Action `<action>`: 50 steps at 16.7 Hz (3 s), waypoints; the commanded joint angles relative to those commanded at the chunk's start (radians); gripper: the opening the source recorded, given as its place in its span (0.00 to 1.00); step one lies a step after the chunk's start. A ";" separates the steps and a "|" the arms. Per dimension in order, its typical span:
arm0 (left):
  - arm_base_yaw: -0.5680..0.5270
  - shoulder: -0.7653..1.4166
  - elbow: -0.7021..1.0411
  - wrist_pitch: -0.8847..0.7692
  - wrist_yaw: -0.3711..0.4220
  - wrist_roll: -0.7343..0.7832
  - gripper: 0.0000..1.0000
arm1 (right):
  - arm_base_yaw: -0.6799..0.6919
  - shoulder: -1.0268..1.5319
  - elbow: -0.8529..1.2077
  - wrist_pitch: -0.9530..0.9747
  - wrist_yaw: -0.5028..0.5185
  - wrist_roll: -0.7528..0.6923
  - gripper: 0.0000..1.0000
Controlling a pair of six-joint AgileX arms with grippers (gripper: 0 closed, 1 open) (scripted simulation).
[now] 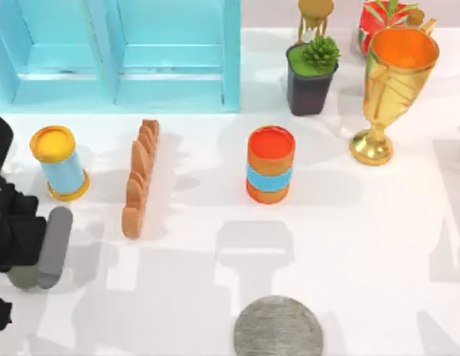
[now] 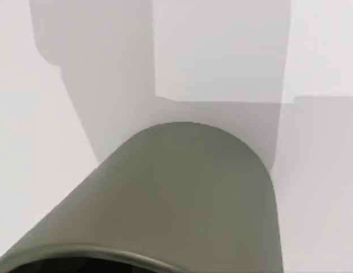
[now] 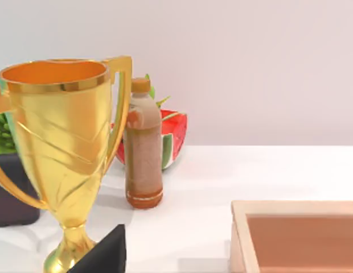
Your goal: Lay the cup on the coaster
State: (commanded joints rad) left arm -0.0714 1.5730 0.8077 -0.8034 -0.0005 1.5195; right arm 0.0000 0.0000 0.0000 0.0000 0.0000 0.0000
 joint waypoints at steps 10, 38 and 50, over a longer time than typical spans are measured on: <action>0.000 0.000 0.000 0.000 0.000 0.000 0.10 | 0.000 0.000 0.000 0.000 0.000 0.000 1.00; -0.675 0.263 0.404 -0.190 0.144 -1.452 0.00 | 0.000 0.000 0.000 0.000 0.000 0.000 1.00; -1.004 0.453 0.825 -0.353 0.028 -2.500 0.00 | 0.000 0.000 0.000 0.000 0.000 0.000 1.00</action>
State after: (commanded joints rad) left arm -1.0757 2.0260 1.6328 -1.1563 0.0273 -0.9801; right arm 0.0000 0.0000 0.0000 0.0000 0.0000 0.0000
